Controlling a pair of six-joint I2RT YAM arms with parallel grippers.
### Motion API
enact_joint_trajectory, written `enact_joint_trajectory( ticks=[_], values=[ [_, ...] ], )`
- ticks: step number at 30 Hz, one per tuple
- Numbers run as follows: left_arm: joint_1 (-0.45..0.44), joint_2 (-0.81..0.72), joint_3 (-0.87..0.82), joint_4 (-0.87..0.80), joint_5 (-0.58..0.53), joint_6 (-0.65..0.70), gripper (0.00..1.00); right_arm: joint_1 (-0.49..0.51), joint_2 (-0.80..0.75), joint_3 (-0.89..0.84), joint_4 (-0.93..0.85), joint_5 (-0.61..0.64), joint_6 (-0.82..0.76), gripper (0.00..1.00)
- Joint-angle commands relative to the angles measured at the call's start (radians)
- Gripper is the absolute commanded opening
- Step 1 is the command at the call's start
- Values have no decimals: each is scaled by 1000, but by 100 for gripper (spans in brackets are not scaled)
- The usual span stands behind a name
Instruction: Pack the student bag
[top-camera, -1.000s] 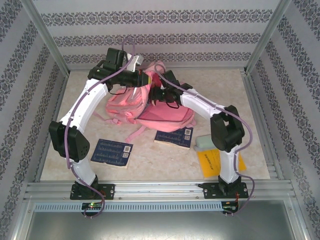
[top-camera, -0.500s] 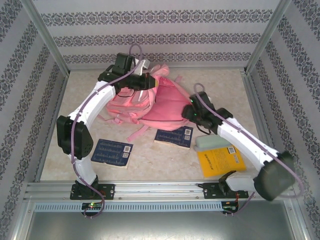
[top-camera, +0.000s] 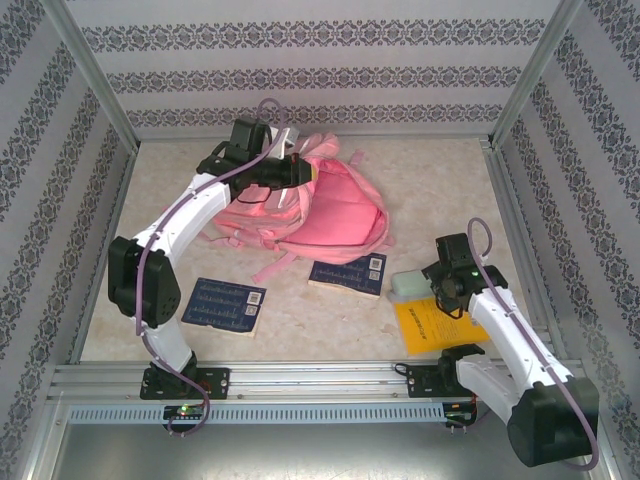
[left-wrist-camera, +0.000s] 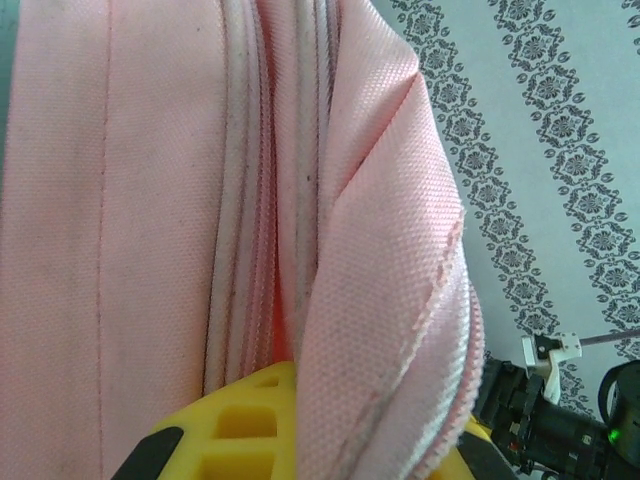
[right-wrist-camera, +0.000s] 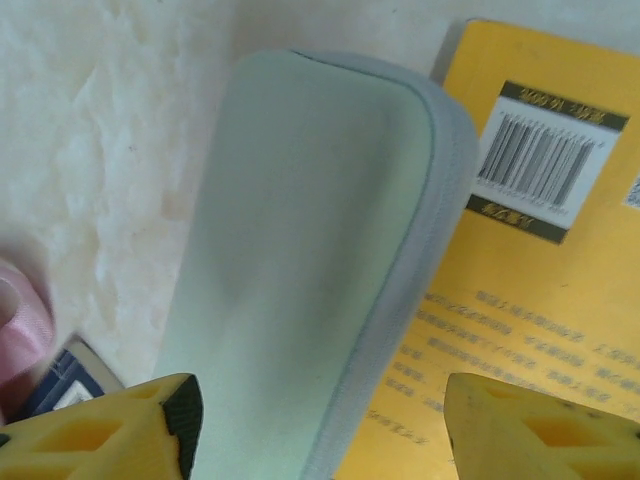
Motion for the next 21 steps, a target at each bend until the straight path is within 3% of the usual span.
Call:
enact_joint_trajectory(
  ticks=[1,4,6,11,14,21],
  values=[
    [9,-61,-53,117,14,-41,0,-4,29,-16,36,-32,78,75],
    [8,-77,-91,142,19,-38,0,-4,41,-53,93,-48,125,78],
    [9,-86,-107,149,23,-30,0,-4,39,-83,153,-44,146,86],
    [9,-105,-134,174,24,-24,0,-6,50,-126,282,-11,169,88],
    [9,-106,-141,179,30,-25,0,-7,78,-132,310,11,168,85],
    [7,-115,-148,193,42,-24,0,-10,166,-122,356,6,155,67]
  ],
)
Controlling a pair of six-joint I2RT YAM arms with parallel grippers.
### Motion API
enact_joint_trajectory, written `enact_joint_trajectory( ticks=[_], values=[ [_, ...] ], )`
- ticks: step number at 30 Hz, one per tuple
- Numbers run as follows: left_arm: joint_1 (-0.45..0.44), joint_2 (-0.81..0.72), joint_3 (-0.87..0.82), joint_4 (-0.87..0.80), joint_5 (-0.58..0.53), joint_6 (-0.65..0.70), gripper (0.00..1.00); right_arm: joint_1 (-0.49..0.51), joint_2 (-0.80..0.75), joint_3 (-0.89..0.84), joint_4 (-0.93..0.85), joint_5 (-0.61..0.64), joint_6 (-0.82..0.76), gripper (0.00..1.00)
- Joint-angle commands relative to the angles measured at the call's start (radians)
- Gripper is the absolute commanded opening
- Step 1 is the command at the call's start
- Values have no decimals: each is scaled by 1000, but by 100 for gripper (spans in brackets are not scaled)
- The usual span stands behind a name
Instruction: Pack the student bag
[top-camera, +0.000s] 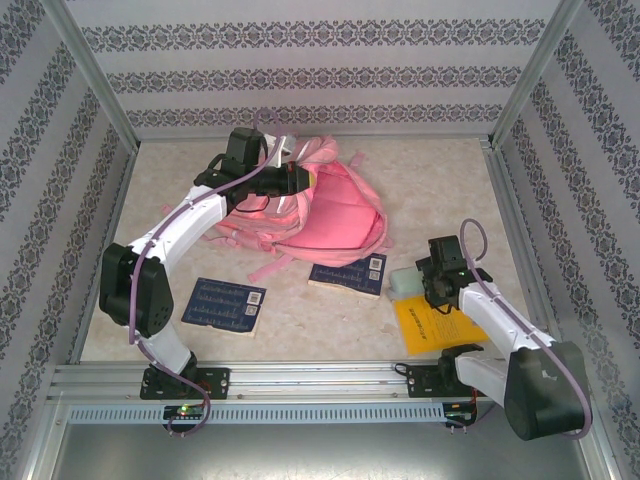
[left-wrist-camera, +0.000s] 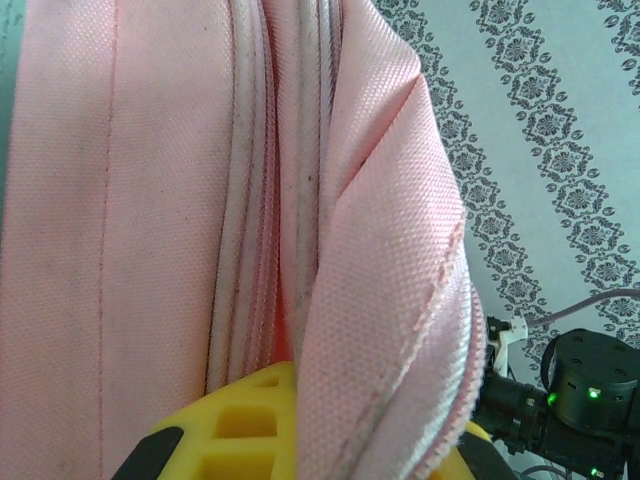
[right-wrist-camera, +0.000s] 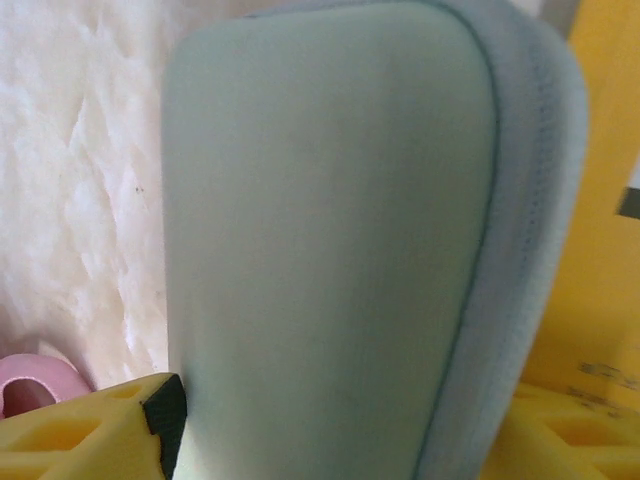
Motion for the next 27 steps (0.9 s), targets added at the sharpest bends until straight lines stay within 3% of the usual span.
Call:
enact_joint_trajectory(
  ticks=[1,5,15,23,27],
  values=[
    [7,-52,-8,61,33,-12,0,-10,28,-1,8,30,-3,63],
    [6,-53,-13,62,33,-10,0,-10,33,-10,-8,35,-9,55],
    [6,-49,-14,59,26,-6,0,-11,-33,0,-8,64,-114,54],
    [5,-61,-11,54,15,3,0,-14,-148,97,7,74,-401,47],
    [7,-70,-6,48,7,10,0,-10,-156,192,46,1,-538,45]
  ],
)
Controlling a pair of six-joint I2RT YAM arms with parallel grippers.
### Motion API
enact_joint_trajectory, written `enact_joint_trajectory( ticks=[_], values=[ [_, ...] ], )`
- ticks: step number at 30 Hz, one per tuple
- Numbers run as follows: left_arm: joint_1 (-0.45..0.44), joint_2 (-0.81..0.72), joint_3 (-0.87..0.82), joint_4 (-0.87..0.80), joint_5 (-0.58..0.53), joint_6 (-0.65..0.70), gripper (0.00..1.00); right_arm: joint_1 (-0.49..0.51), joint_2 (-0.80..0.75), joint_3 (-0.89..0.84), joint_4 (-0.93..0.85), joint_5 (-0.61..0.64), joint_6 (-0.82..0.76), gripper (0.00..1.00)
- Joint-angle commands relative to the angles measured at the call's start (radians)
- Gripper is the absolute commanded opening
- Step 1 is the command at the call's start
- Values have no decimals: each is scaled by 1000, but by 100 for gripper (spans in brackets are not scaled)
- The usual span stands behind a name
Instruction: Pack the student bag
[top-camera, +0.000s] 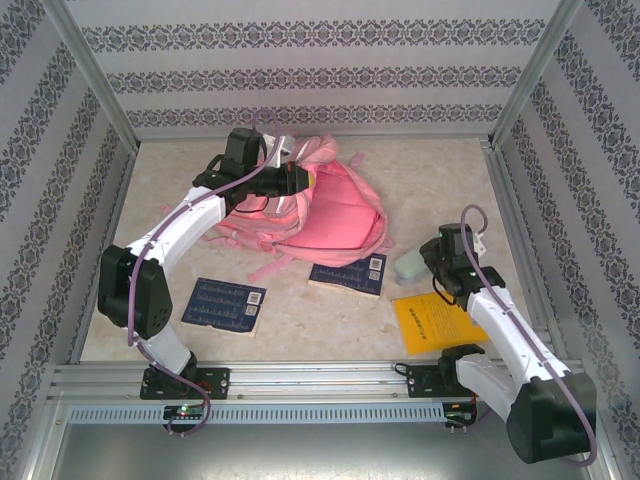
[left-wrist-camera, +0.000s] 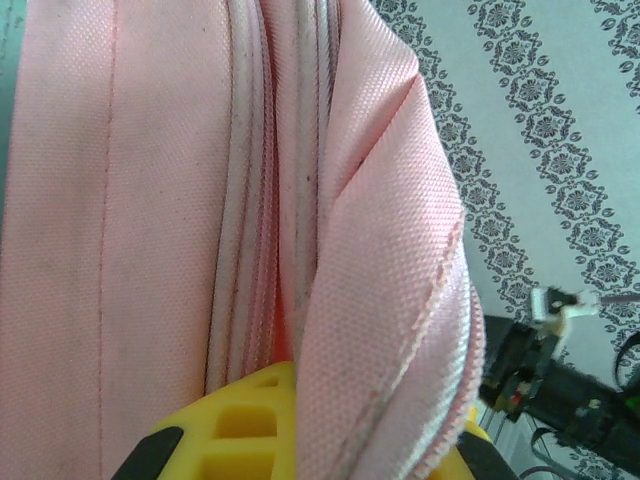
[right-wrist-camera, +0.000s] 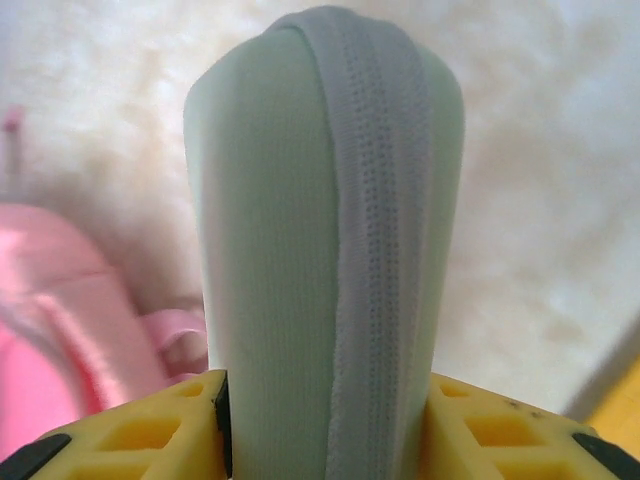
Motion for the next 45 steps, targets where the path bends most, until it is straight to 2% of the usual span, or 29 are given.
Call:
enact_joint_trajectory(
  ticks=[1,4,8,12,17,23,28,33,38,45],
  values=[
    [8,-61,5,45,13,8,0,2,0,99,49,-58,-183,44],
    [12,-76,0,66,29,4,0,35,85,197,64,-169,-263,43],
    [15,-91,-8,83,31,6,0,144,206,296,150,-289,-346,45],
    [15,-94,-14,86,36,5,0,181,317,326,292,-457,-298,45],
    [18,-101,-10,86,40,8,0,203,434,376,351,-578,-287,45],
    [28,-109,-11,126,65,-25,0,203,493,375,448,-572,-178,44],
    [52,-92,65,132,123,-103,0,232,576,442,480,-551,-115,42],
    [59,-96,159,16,93,-41,0,276,657,524,461,-447,-71,43],
    [64,-84,193,-6,103,-28,0,322,784,613,515,-455,14,45],
    [64,-60,214,-12,131,-15,0,381,936,762,501,-412,69,46]
  ],
)
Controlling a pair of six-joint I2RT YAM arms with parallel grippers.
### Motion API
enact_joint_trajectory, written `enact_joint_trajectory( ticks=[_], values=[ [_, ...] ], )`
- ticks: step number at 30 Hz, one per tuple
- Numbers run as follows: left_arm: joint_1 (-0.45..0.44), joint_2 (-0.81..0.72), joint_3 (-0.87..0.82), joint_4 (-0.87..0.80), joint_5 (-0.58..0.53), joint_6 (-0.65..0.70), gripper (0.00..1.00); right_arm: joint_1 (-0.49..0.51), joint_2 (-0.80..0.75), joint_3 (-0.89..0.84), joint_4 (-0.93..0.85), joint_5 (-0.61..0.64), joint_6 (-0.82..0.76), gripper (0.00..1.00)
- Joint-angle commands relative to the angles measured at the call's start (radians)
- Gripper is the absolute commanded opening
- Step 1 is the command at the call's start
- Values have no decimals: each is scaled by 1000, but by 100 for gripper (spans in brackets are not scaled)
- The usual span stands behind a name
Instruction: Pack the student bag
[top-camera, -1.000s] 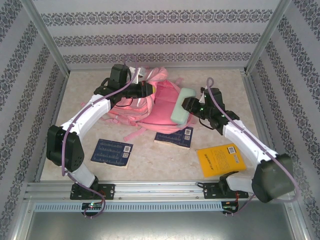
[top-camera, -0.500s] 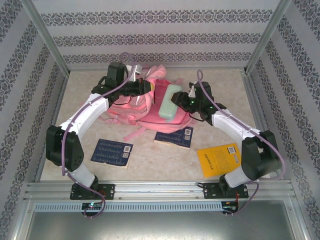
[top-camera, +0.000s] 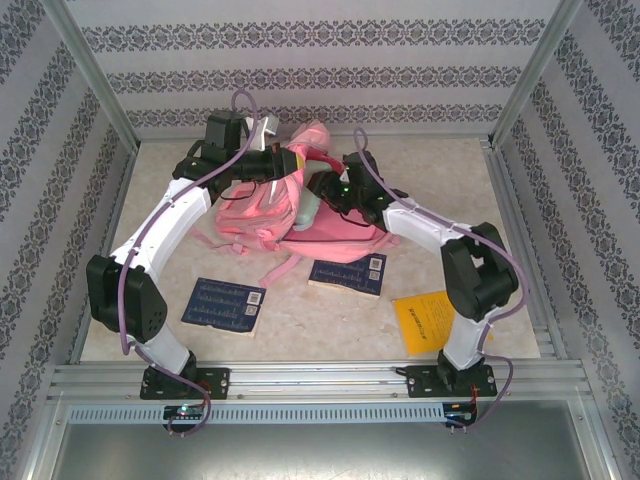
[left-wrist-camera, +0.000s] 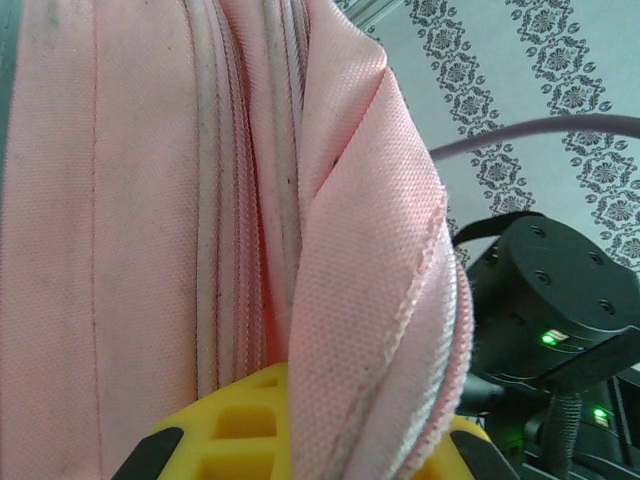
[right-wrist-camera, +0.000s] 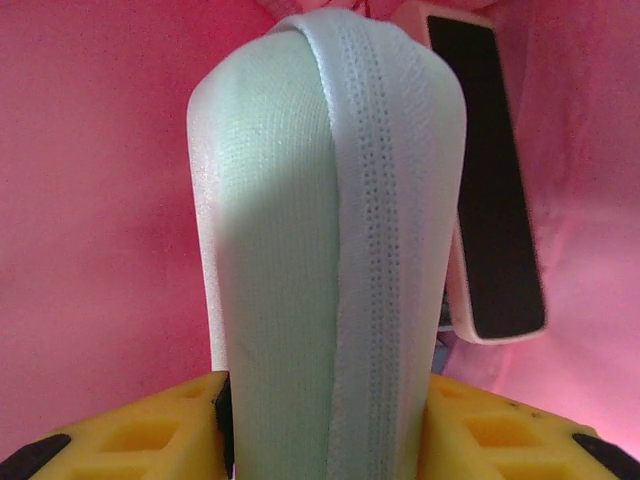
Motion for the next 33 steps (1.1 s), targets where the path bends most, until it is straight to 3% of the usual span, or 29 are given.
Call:
enact_joint_trajectory(
  ticks=[1,7,12,16,19,25,27,30,33],
  values=[
    [4,-19,91,105,84,32,0,26,68,80,40,30,69,46],
    [5,13,96,135,114,10,0,101,215,219,115,28,144,48],
    [4,31,93,155,129,-8,0,189,309,293,99,193,181,53],
    [5,40,87,165,132,-13,0,216,411,366,152,208,205,64],
    [7,42,74,158,116,-2,0,223,459,460,139,170,120,77],
    [45,53,6,197,71,-44,0,200,342,335,175,186,37,93],
    [55,63,-12,216,62,-61,0,193,285,275,190,174,-12,94],
    [58,78,-19,220,52,-67,0,194,175,176,139,252,-111,98],
    [58,97,-7,199,34,-53,0,166,79,45,177,282,-121,98]
  ],
)
